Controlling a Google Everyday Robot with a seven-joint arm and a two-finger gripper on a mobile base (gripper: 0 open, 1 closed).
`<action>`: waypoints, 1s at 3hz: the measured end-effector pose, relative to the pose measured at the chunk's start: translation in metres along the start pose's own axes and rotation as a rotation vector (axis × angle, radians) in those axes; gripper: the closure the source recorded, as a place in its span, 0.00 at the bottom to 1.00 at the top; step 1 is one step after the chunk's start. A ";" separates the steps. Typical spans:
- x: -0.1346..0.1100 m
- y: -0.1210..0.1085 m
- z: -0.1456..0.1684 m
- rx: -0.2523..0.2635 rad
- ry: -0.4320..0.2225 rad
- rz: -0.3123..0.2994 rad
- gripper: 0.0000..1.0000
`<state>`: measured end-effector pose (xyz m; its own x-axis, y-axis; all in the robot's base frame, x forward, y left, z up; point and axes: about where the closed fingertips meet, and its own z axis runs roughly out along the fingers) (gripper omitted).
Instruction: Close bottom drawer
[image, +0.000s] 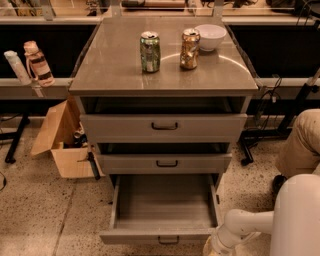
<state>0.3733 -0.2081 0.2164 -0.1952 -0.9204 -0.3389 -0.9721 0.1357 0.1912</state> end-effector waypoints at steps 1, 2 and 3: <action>-0.003 -0.017 0.007 0.015 -0.012 -0.005 1.00; -0.013 -0.039 0.006 0.034 -0.012 -0.018 1.00; -0.019 -0.057 0.002 0.053 -0.005 -0.026 1.00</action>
Offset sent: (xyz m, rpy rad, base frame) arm 0.0759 0.0138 -0.0063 0.0016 -0.0766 0.0096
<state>0.4321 -0.1975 0.2103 -0.1703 -0.9219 -0.3479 -0.9824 0.1313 0.1329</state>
